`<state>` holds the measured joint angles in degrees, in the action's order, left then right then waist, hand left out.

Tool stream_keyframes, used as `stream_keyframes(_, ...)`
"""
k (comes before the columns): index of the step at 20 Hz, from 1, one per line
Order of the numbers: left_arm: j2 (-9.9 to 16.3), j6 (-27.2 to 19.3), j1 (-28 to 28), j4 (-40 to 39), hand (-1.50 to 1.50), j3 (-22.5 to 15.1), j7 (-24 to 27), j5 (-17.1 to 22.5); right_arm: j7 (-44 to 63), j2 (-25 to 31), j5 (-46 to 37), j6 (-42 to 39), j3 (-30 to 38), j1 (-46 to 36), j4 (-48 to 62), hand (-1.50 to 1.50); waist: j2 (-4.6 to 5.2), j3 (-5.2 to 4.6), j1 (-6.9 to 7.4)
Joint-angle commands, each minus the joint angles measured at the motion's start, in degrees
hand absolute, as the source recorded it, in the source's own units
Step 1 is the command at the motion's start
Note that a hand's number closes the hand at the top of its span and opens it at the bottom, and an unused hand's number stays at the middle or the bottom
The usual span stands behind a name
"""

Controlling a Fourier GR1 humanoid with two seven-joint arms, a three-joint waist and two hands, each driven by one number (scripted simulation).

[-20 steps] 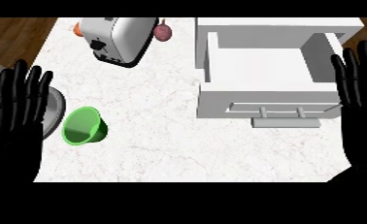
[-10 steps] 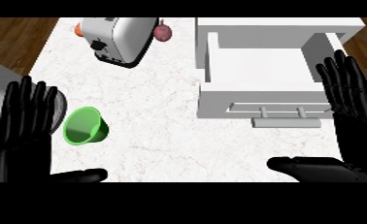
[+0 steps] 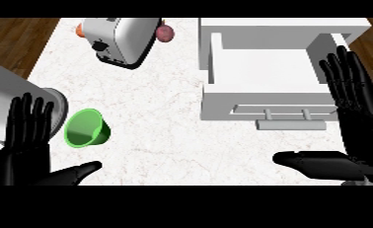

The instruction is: Pick up the cup, place it into the drawer and close the drawer

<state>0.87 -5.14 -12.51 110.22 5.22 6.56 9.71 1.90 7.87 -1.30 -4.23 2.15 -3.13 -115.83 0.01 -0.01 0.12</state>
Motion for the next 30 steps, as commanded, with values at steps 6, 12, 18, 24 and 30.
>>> stream_keyframes(6,1.17,0.27,0.82,-15.57,-1.50,6.43,8.41,-0.47,-4.89,0.46,0.08,-1.63,2.25,-0.18,5.05,-1.50,0.03,0.00,-0.08)
stream_keyframes(12,1.61,0.55,2.01,-24.96,-1.50,8.64,13.00,-0.99,-2.63,-0.22,-0.20,-1.87,1.60,0.13,2.27,-1.50,-0.02,0.01,-0.08)
stream_keyframes(18,6.88,6.64,3.38,-36.79,-1.50,14.03,19.92,1.91,-0.04,0.40,0.21,-1.61,2.57,-4.33,3.73,-1.50,0.00,-0.01,0.07)
stream_keyframes(24,5.81,4.70,14.54,-60.05,-1.50,16.14,34.45,0.19,-3.83,1.40,4.36,-5.37,5.70,0.16,3.57,-1.50,0.05,-0.03,-0.48)
stream_keyframes(30,10.21,9.59,18.41,-73.34,-1.50,18.81,43.28,2.40,-1.50,0.09,0.52,-4.78,2.43,0.93,0.33,-1.50,0.03,-0.03,-0.36)
